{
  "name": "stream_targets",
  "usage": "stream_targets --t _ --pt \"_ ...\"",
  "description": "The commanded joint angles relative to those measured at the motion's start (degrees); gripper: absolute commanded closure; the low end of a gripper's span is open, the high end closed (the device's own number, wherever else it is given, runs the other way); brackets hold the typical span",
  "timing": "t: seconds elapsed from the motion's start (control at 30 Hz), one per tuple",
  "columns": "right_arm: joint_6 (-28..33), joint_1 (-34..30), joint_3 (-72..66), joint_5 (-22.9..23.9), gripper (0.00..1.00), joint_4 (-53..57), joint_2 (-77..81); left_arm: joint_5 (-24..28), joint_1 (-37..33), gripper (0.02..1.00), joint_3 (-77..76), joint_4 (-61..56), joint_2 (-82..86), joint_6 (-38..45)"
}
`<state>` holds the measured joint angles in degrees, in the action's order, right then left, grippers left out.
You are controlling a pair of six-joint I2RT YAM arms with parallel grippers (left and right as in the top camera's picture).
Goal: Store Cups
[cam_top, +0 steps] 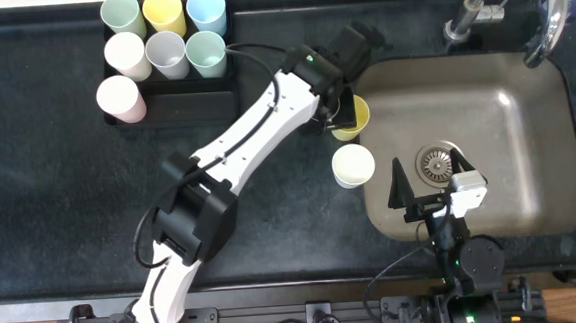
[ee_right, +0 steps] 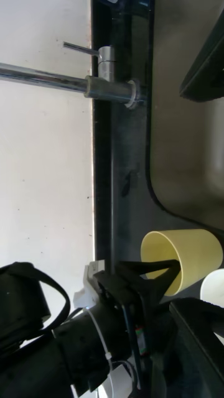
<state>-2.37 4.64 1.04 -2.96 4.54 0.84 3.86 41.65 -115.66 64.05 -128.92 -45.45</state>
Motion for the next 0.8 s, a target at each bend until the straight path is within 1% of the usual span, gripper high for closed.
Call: stream_targets --t 0.03,0.13,0.23,0.47,0.53,0.63,0.8 --pt "-0.2 -0.1 -0.8 0.0 0.005 -0.3 -0.6 -2.5 0.4 0.553 -1.5 -0.2 -1.8 1.5" --pt "-0.2 -0.1 -0.8 0.0 0.003 -0.3 -0.6 -3.5 0.4 0.676 -1.5 -0.3 -2.4 2.0" --pt "-0.2 -0.1 -0.8 0.0 0.003 -0.3 -0.6 -4.3 0.4 0.766 -1.6 -0.4 -2.4 2.1" --pt "-0.2 -0.1 -0.8 0.0 0.003 -0.3 -0.6 -4.3 0.5 0.961 -1.6 -0.3 -2.4 2.2" --pt "-0.2 -0.1 -0.8 0.0 0.003 -0.3 -0.6 -4.0 0.5 0.985 -1.6 -0.3 -2.1 2.4" --pt "-0.2 -0.1 -0.8 0.0 0.003 -0.3 -0.6 -4.6 0.4 0.985 -1.6 -0.3 -0.4 2.6" --pt "-0.2 -0.1 -0.8 0.0 0.003 -0.3 -0.6 -10.0 -1.5 0.985 -1.1 0.0 6.9 2.7"
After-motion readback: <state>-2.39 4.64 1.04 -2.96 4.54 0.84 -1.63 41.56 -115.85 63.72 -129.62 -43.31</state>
